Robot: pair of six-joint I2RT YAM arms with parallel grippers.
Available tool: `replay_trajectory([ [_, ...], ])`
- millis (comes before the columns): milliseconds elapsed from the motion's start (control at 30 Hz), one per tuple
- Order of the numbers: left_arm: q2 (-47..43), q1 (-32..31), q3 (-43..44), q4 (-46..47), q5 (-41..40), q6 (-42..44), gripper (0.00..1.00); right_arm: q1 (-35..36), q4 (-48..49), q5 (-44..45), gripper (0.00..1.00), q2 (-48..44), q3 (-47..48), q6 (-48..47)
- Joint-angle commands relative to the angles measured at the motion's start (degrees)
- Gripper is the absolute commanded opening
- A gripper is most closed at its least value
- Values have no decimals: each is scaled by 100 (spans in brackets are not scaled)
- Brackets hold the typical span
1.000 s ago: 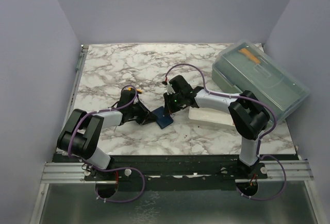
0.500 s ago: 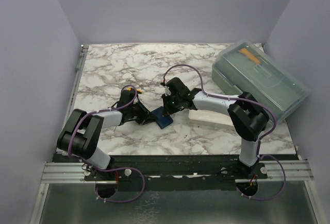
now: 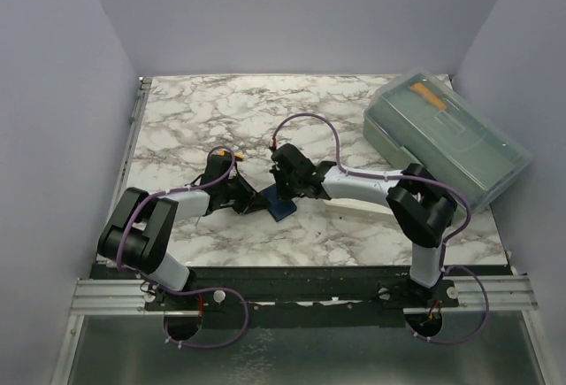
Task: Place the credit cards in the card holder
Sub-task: Close the card holder at the center of the board.
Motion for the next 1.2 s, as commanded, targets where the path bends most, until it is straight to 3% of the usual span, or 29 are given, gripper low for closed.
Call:
replay_trajectory([
  [0, -156, -18, 51, 105, -44, 61, 17, 267, -579, 15, 0, 475, -615, 404],
  [300, -197, -16, 8, 103, -44, 79, 15, 267, -117, -54, 0, 47, -1307, 475],
  [633, -144, -16, -8, 107, -36, 120, 15, -391, 584, -1613, 0, -435, -1687, 233],
  [833, -64, -17, -2, 159, 6, 107, 14, -459, 986, -2124, 0, -424, -1821, 383],
  [1167, -124, -20, -60, 216, 35, 66, 14, -464, 1069, -1015, 0, -248, -1615, 1400],
])
